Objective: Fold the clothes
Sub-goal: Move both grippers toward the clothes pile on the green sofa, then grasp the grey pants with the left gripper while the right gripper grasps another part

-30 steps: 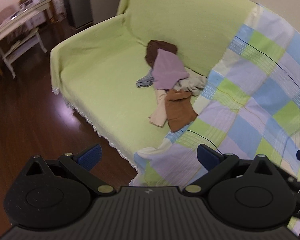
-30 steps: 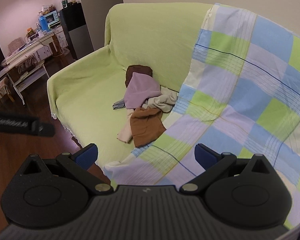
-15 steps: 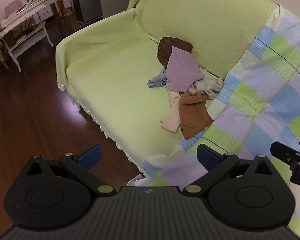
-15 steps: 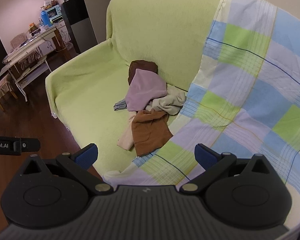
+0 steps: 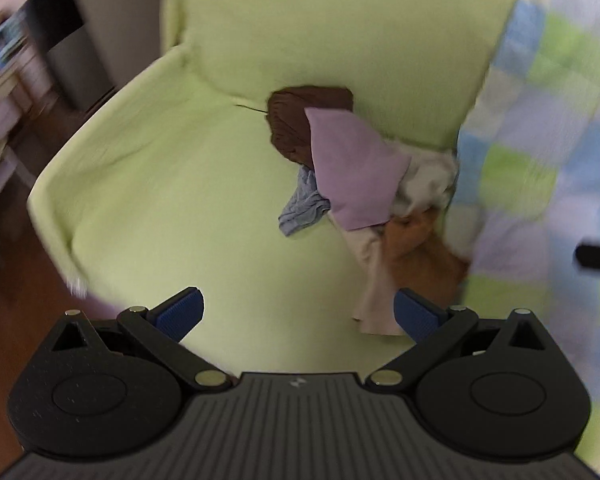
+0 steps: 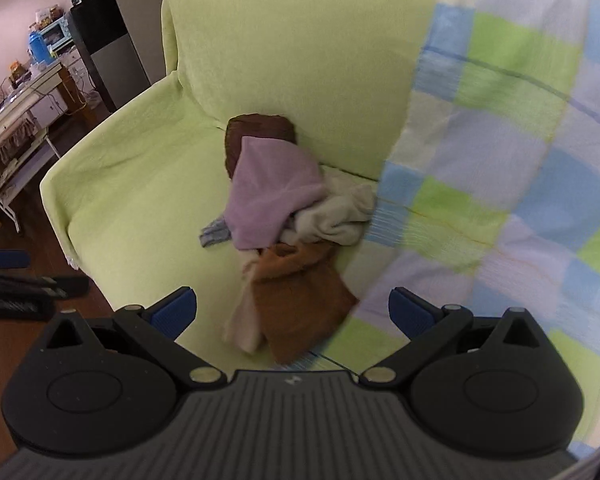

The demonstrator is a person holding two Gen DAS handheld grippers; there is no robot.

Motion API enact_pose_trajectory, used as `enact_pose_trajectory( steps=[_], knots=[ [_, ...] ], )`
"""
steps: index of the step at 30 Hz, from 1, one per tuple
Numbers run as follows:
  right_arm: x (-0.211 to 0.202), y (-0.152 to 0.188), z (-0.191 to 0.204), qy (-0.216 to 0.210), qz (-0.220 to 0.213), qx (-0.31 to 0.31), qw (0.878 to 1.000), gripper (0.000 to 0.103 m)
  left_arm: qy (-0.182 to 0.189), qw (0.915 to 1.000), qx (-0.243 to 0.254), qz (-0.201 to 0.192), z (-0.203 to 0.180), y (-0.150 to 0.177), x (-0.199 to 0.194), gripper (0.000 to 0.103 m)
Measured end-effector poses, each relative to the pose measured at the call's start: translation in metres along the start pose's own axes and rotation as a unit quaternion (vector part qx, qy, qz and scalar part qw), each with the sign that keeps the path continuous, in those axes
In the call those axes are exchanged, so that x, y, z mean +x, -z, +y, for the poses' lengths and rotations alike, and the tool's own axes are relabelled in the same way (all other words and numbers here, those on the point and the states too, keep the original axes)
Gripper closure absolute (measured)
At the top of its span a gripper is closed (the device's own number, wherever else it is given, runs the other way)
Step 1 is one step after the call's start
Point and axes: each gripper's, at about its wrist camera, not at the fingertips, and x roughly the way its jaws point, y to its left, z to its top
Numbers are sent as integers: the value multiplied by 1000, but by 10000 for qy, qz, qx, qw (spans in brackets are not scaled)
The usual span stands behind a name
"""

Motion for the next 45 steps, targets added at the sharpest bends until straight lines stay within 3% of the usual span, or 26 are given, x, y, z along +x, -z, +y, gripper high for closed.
enact_pose_trajectory(
  steps=[5,6,7,9,10,11,15,18,25,26,28,30,31,32,34,37,38,39,40,42,43,45],
  knots=[
    [82,-8,17,-487,158,523,9973,24,300,9956,882,-20,7,-1,93,4],
    [99,-9,21,-580,158,494,9970,32,372,9941,1015,-40,9,0,110,6],
    [115,-11,26,-678,155,452,9966,38,443,9925,1138,-57,10,0,127,12],
    [145,-13,34,-844,184,369,9956,69,575,9905,1248,-66,12,0,154,34],
    [156,-15,37,-906,225,328,9951,73,641,9894,1302,-71,13,0,168,44],
    [174,-18,41,-1012,279,275,9941,79,707,9882,1357,-76,14,0,181,47],
    [233,-30,57,-1208,426,240,9915,80,916,9786,1826,-241,29,19,223,47],
    [266,-28,55,-1136,604,861,9879,80,1100,9678,2220,-446,28,10,247,42],
    [290,-9,42,-825,780,1716,9786,72,1427,9379,3083,-695,20,-18,299,38],
    [292,-6,41,-789,802,1776,9777,69,1494,9323,3210,-739,18,-20,307,34],
    [293,-3,40,-733,806,1878,9761,66,1669,9236,3299,-1011,20,-23,314,31],
    [297,-2,39,-751,793,2040,9729,63,2136,9173,3223,-951,29,-30,323,49],
    [298,-1,40,-774,783,2125,9709,63,2314,9168,3131,-886,33,-32,324,72],
    [300,-1,40,-803,769,2177,9697,63,2217,9188,3127,-938,37,-31,322,93],
    [302,-2,44,-939,720,2210,9681,63,1970,9170,3332,-965,46,-25,319,94],
    [299,-10,49,-1040,551,1847,9757,75,1760,9289,3149,-841,79,-10,309,95],
    [298,-14,59,-1107,437,1351,9837,89,1704,9334,3057,-788,93,-4,303,95],
    [299,-18,69,-1113,362,884,9892,94,1699,9359,2995,-747,101,-1,299,95],
    [300,-20,73,-1105,338,699,9908,94,1685,9379,2954,-681,111,5,293,95],
    [311,-22,104,-1000,218,-624,9928,94,1657,9419,2871,-549,129,17,281,95],
    [317,-20,119,-928,164,-1256,9876,93,1648,9435,2832,-485,138,23,276,94],
    [333,-11,150,-734,35,-2482,9659,54,1705,9434,2813,-413,143,30,271,94]
  ],
)
